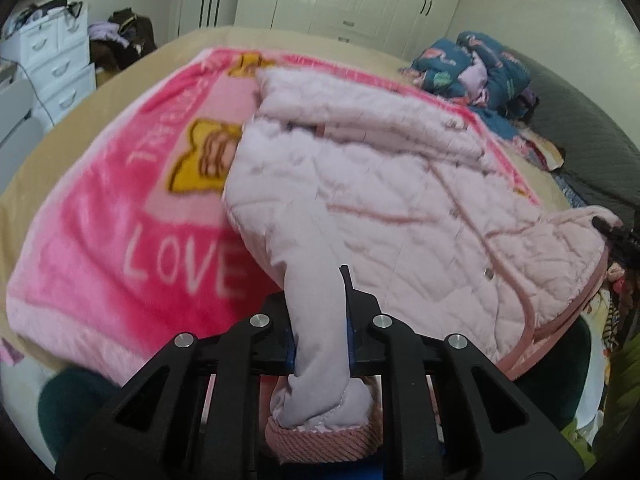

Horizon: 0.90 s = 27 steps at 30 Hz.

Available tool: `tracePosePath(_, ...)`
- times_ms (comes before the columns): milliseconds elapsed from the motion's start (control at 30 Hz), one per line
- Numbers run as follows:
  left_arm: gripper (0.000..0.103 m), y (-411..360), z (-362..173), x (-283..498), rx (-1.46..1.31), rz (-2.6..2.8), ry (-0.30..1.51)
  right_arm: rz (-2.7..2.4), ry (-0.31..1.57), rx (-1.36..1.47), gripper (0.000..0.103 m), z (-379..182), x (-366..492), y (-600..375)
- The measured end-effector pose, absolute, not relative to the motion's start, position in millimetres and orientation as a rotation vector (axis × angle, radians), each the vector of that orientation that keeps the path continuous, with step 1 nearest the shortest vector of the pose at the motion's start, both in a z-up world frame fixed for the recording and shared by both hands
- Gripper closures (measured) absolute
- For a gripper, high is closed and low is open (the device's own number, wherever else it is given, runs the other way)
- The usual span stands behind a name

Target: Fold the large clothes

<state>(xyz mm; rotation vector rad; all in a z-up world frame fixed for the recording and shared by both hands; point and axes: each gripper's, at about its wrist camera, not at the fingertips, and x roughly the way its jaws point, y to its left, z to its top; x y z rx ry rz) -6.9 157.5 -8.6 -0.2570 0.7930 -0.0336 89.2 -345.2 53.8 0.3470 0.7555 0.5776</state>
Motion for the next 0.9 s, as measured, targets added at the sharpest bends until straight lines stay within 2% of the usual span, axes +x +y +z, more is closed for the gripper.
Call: tracePosePath(900,0.094,170.9,89.1,65.0,-0.246,-0.039,0.569,0.529,0.588,0.386,0.087,125.3,149.1,-350.6)
